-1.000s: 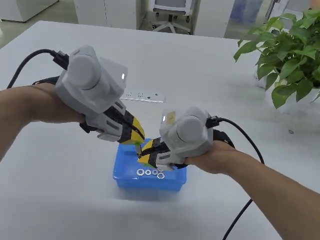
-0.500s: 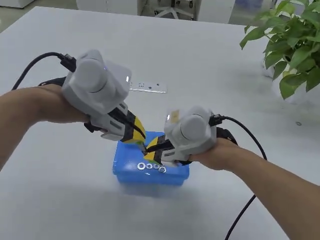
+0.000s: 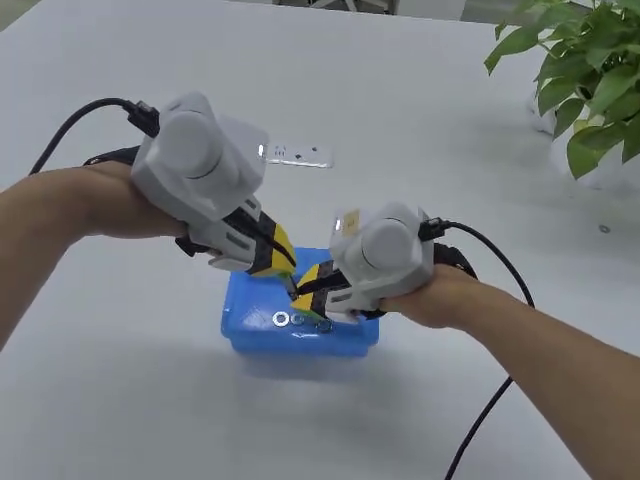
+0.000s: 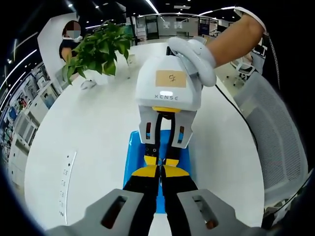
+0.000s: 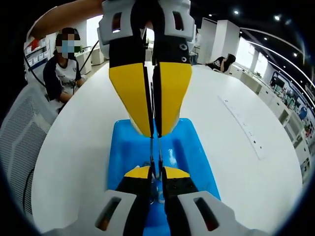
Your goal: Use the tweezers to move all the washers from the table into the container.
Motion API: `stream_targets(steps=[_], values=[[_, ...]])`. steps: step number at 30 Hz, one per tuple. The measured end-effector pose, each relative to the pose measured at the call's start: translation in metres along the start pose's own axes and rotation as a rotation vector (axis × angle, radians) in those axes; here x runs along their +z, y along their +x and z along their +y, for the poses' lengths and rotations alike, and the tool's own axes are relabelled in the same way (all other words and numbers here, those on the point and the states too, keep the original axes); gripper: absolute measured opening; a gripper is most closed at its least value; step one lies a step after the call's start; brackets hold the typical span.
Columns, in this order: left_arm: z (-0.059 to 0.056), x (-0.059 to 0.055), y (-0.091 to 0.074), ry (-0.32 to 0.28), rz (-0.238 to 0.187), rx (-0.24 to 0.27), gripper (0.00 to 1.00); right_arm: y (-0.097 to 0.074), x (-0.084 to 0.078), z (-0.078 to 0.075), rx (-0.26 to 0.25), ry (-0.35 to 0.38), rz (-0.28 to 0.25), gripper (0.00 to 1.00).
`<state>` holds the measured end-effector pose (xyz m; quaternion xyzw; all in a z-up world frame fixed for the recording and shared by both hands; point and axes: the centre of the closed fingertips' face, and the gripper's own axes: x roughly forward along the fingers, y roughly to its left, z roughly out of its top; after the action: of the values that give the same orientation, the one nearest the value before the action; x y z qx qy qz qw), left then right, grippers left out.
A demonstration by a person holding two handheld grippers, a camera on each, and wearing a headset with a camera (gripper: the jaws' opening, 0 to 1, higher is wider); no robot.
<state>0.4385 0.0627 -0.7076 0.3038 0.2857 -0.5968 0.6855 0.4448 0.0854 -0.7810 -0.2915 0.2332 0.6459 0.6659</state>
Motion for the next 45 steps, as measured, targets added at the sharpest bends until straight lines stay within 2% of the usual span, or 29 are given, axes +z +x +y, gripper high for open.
stream_targets(steps=[27, 34, 45], values=[[0.002, 0.002, 0.009, 0.012, 0.007, 0.009, 0.05, -0.003, -0.011, -0.001, -0.018, 0.002, 0.026, 0.11], [0.003, 0.005, 0.006, 0.010, -0.004, 0.013, 0.05, -0.005, -0.006, -0.001, -0.024, 0.004, 0.002, 0.10], [-0.002, 0.014, -0.011, 0.003, -0.034, 0.022, 0.05, -0.018, 0.007, 0.001, -0.041, 0.025, -0.064, 0.07]])
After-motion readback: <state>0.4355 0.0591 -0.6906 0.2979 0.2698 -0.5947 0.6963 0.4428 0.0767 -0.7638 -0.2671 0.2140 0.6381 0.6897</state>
